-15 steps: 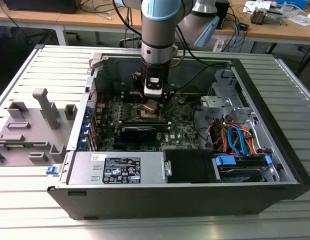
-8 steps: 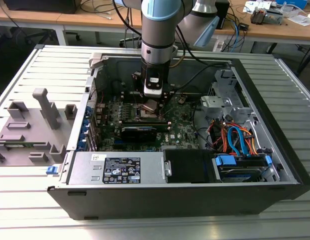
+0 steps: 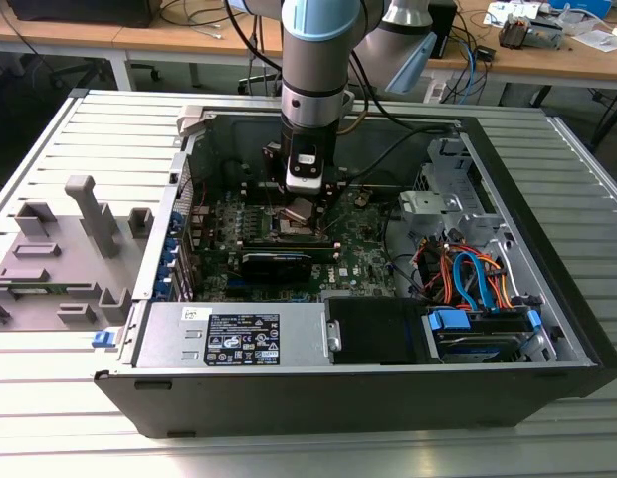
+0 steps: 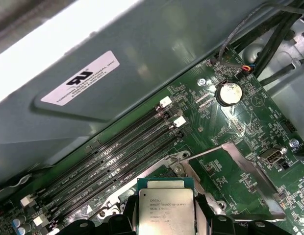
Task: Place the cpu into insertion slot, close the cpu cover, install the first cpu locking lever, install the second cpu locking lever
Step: 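Place the cpu into insertion slot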
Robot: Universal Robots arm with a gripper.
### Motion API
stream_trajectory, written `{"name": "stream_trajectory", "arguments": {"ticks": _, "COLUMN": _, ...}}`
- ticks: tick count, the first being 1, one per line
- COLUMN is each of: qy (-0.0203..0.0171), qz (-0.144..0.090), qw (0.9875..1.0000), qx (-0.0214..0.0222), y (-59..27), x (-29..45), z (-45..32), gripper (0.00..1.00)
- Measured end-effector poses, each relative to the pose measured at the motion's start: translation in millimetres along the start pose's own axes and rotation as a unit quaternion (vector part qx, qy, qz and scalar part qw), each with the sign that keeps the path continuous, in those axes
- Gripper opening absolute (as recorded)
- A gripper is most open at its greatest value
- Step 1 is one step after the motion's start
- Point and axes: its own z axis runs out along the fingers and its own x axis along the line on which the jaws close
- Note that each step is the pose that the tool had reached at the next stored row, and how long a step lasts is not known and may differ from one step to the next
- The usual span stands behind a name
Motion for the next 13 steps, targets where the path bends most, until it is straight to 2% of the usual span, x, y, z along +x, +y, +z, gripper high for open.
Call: {"name": "stream_trajectory", "arguments": {"ticks": 13, "qy": 0.0, "qz": 0.005, "qw": 1.0, "qx": -0.0001, "y": 0.0, "x": 0.0, "z": 0.0, "gripper": 0.55}}
